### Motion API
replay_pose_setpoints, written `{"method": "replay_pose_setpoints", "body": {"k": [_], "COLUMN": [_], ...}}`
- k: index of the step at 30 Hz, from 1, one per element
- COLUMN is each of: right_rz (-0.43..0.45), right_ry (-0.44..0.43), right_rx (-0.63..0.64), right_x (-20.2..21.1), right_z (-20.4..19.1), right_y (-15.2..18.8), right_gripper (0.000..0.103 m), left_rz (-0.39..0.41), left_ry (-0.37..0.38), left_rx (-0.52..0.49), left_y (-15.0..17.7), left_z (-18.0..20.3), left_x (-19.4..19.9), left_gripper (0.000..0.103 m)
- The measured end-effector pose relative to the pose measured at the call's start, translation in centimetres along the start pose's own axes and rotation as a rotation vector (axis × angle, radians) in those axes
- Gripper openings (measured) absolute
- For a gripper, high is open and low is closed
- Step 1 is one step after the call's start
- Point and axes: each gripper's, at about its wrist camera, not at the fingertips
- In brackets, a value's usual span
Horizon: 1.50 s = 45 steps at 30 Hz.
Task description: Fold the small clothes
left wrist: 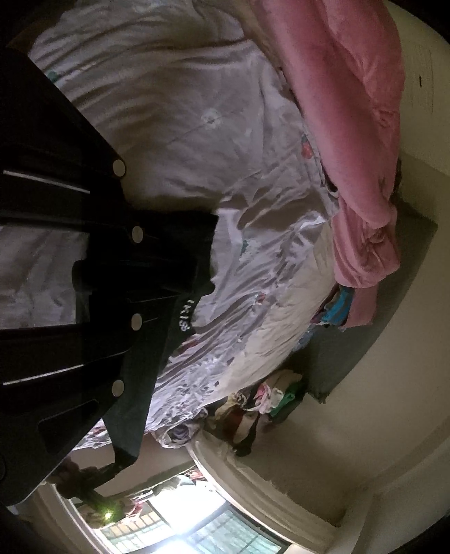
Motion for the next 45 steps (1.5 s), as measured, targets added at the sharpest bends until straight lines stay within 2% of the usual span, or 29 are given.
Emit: {"method": "replay_pose_setpoints", "body": {"k": [18,28,32,34,36,37,38,39,40,41,45], "right_rz": [-0.057,-0.099,-0.121,-0.131,-0.138,-0.142,-0.144,-0.136,-0.126,-0.114,-0.100], "right_ry": [0.126,0.202,0.234,0.249,0.263,0.267,0.270,0.283,0.289,0.292,0.267], "right_rx": [0.040,0.036,0.033,0.027,0.026,0.024,0.026,0.034,0.041,0.045,0.036], "right_x": [-7.7,-11.1,-12.5,-13.2,-13.7,-13.9,-14.0,-13.9,-13.8,-13.6,-12.4], "right_z": [0.0,1.0,1.1,1.3,1.3,1.3,1.3,1.2,1.2,1.1,1.2], "right_y": [0.5,1.6,2.3,2.6,2.9,3.0,3.2,3.3,3.3,3.4,3.5], "right_gripper": [0.008,0.008,0.008,0.008,0.008,0.010,0.017,0.025,0.039,0.040,0.041], "left_rz": [-0.063,-0.086,-0.084,-0.086,-0.083,-0.082,-0.072,-0.064,-0.046,-0.031,0.013], "left_ry": [-0.066,-0.113,-0.141,-0.142,-0.144,-0.144,-0.152,-0.158,-0.160,-0.158,-0.179], "left_rx": [0.004,-0.054,-0.085,-0.083,-0.084,-0.088,-0.094,-0.097,-0.097,-0.096,-0.132], "left_y": [-0.8,-0.2,-0.4,-0.4,-0.4,-0.5,-0.5,-0.6,-0.8,-0.8,-0.9], "left_z": [-2.7,-2.7,-2.6,-2.7,-2.8,-2.8,-2.8,-2.8,-2.9,-3.0,-2.4], "left_x": [-7.9,-10.7,-11.0,-11.3,-11.3,-11.3,-11.1,-11.0,-10.6,-10.3,-9.0], "left_gripper": [0.003,0.005,0.015,0.016,0.023,0.024,0.026,0.030,0.033,0.040,0.045]}}
Point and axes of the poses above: each gripper's, at about its wrist camera, not at the fingertips, and x roughly against the way its jaws point, z to its right, y to its underside, and after that the axes turned 12 degrees about -x, right-handed
